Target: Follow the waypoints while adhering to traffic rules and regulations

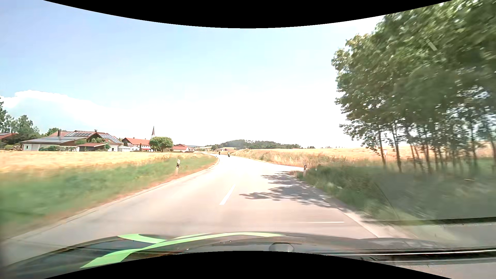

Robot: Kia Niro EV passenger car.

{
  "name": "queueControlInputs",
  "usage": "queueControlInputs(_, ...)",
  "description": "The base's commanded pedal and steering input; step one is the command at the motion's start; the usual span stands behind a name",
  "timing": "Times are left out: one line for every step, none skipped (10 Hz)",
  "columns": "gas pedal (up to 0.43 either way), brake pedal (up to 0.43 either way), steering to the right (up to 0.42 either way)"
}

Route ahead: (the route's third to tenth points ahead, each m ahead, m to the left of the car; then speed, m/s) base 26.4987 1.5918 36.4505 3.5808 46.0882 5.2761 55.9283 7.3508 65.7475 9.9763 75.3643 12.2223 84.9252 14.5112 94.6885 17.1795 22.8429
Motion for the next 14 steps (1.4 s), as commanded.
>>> queueControlInputs(0.26,0.0,-0.021)
queueControlInputs(0.24,0.0,-0.021)
queueControlInputs(0.22,0.0,-0.022)
queueControlInputs(0.197,0.0,-0.023)
queueControlInputs(0.177,0.0,-0.023)
queueControlInputs(0.177,0.0,-0.023)
queueControlInputs(0.177,0.0,-0.023)
queueControlInputs(0.189,0.0,-0.023)
queueControlInputs(0.197,0.0,-0.023)
queueControlInputs(0.228,0.0,-0.023)
queueControlInputs(0.24,0.0,-0.023)
queueControlInputs(0.26,0.0,-0.022)
queueControlInputs(0.268,0.0,-0.022)
queueControlInputs(0.268,0.0,-0.022)
